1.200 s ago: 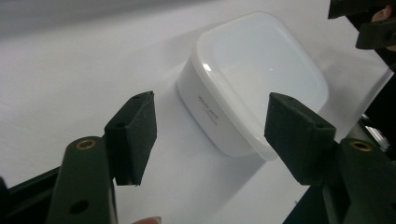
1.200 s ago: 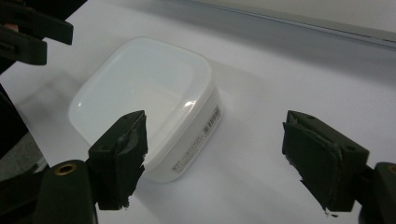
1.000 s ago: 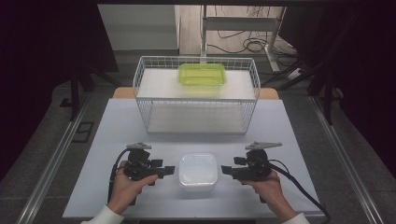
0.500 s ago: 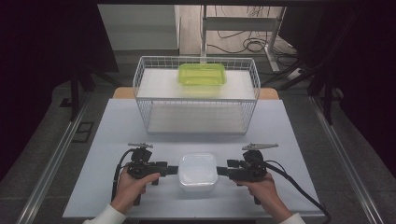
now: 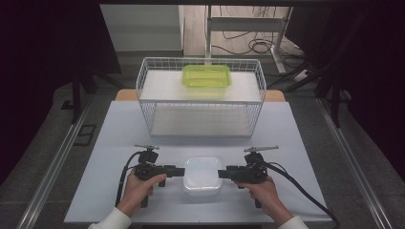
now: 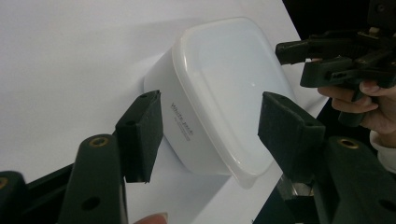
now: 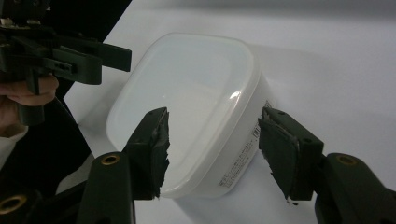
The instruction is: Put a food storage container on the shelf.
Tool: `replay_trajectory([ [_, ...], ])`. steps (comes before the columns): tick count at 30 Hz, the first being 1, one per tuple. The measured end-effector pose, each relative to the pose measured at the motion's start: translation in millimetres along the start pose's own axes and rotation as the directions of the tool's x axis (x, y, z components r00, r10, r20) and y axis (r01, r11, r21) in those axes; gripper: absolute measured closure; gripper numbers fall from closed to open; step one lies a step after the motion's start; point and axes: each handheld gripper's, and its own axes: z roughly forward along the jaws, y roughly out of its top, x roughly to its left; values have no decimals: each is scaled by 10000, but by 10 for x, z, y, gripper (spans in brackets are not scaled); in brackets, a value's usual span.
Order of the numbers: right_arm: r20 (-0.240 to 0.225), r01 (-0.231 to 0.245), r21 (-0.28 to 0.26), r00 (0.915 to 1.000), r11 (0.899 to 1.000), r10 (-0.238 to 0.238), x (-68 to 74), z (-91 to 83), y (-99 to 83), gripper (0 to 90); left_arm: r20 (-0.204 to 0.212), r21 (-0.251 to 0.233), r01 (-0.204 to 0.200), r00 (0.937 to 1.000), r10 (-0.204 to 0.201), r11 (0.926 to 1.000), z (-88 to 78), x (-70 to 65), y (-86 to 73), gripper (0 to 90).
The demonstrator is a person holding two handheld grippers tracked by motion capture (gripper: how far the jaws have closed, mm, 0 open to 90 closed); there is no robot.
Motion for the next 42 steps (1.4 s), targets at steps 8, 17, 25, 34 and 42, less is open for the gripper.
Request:
replay_trajectory([
  [8, -458, -632, 88, 9969, 9980, 635, -104, 52, 0, 496, 474, 85, 607, 9970, -610, 9981, 73, 116, -31, 431],
  [17, -943, -1008, 332, 9901, 9943, 1036, -142, 100, -6, 615, 960, 564, 772, 9920, -824, 9954, 179, 77, -53, 579],
  [25, -1091, -1646, 341, 9798, 9858, 1673, -170, 79, -17, 684, 1213, 306, 1396, 9824, -1423, 9897, 136, 107, -89, 708],
  [34, -1222, -1540, 132, 9804, 9880, 1545, -130, 10, -25, 745, 1055, -39, 1203, 9873, -1192, 9927, 84, 40, -106, 758],
  [42, -1288, -1245, -80, 9841, 9922, 1224, -103, -34, -18, 790, 910, -192, 921, 9918, -899, 9956, 51, 4, -107, 787],
])
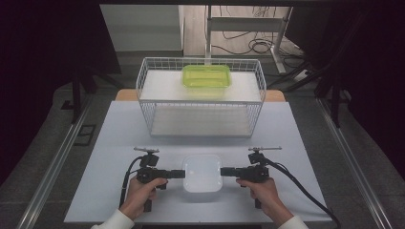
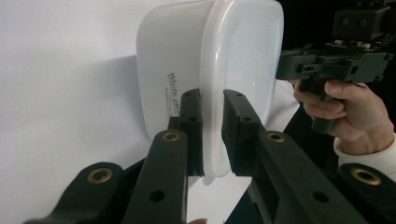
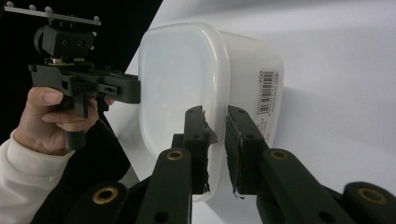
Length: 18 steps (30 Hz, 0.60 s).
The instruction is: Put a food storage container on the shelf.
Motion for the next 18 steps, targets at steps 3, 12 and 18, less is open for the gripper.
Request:
replay_trajectory([
  [3, 58, 132, -24, 9999, 9999, -132, 6, -3, 1, 790, -32, 7, -43, 10000, 43, 10000, -2, -9, 0, 787],
  [12, 73, 318, -79, 9995, 9995, -317, 30, -13, 5, 795, -41, -5, -285, 9996, 285, 9996, -19, -23, 7, 789],
  [18, 19, 481, -249, 9988, 9985, -480, 67, -41, 23, 797, -9, -125, -439, 9990, 439, 9990, -49, -54, 24, 790],
])
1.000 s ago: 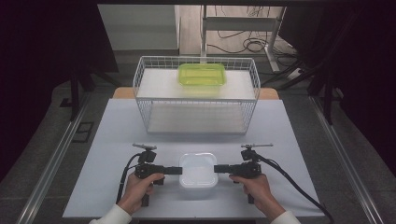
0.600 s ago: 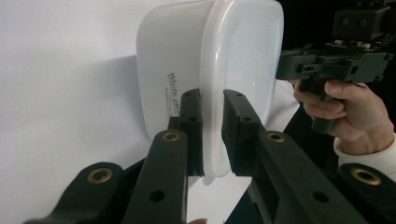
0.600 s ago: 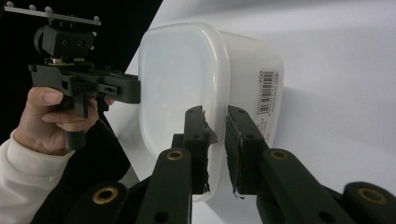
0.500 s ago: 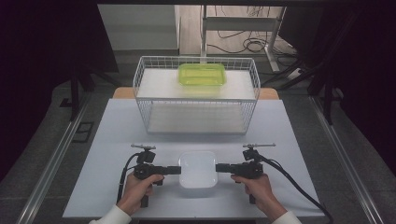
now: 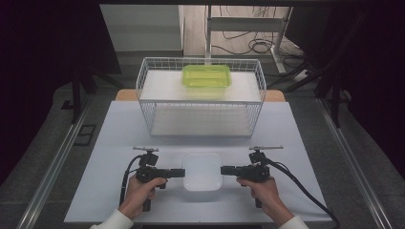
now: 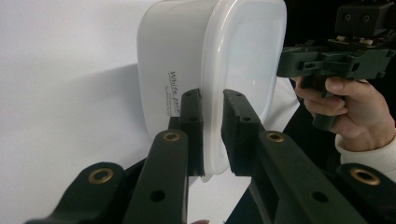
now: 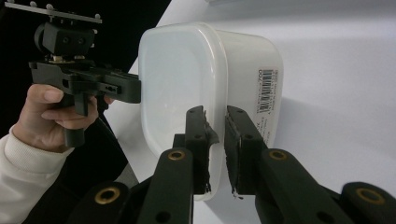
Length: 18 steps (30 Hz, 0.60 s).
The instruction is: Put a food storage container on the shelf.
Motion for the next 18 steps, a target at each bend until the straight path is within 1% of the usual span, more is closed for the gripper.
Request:
replay_trajectory([
  [6, -69, 101, -131, 9999, 9999, -102, 29, -28, 21, 800, -70, -88, -147, 9999, 147, 9999, -23, -41, 18, 790],
  [10, -44, 182, -175, 9998, 9997, -183, 47, -45, 31, 801, -159, -127, -332, 9993, 330, 9994, -33, -75, 35, 790],
  [15, 73, 539, -276, 9985, 9982, -537, 95, -66, 64, 801, -162, -165, -445, 9989, 442, 9989, -53, -97, 62, 789],
  [18, 103, 673, -367, 9977, 9971, -670, 111, -86, 84, 801, -112, -170, -562, 9984, 560, 9983, -65, -114, 100, 789],
])
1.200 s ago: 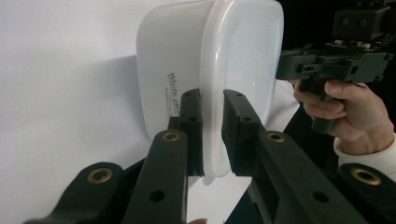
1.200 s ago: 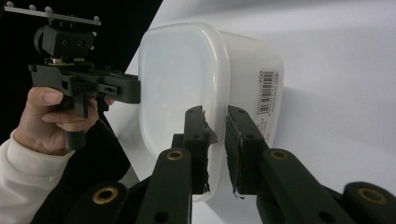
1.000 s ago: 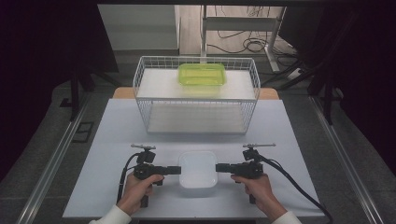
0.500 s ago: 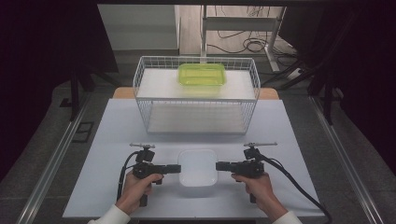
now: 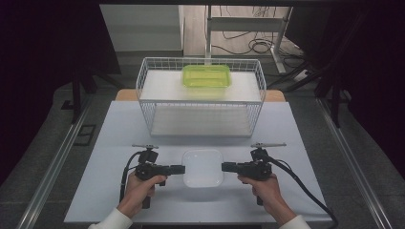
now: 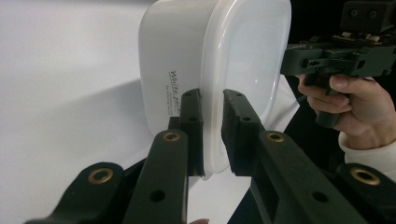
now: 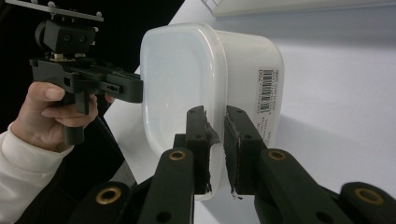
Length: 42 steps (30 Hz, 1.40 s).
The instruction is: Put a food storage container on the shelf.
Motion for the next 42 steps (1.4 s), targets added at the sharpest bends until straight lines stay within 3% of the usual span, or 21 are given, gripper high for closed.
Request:
replay_trajectory([
  [16, 73, 700, -491, 9975, 9963, -698, 123, -89, 171, 798, 22, -263, -519, 9986, 519, 9983, -101, -110, 213, 786],
  [31, 85, 856, -772, 9963, 9933, -852, 240, -194, 344, 797, 163, -469, -586, 9981, 594, 9972, -178, -215, 399, 784],
  [42, 87, 1252, -1119, 9921, 9858, -1250, 350, -341, 532, 797, 12, -643, -957, 9954, 960, 9933, -243, -366, 612, 782],
])
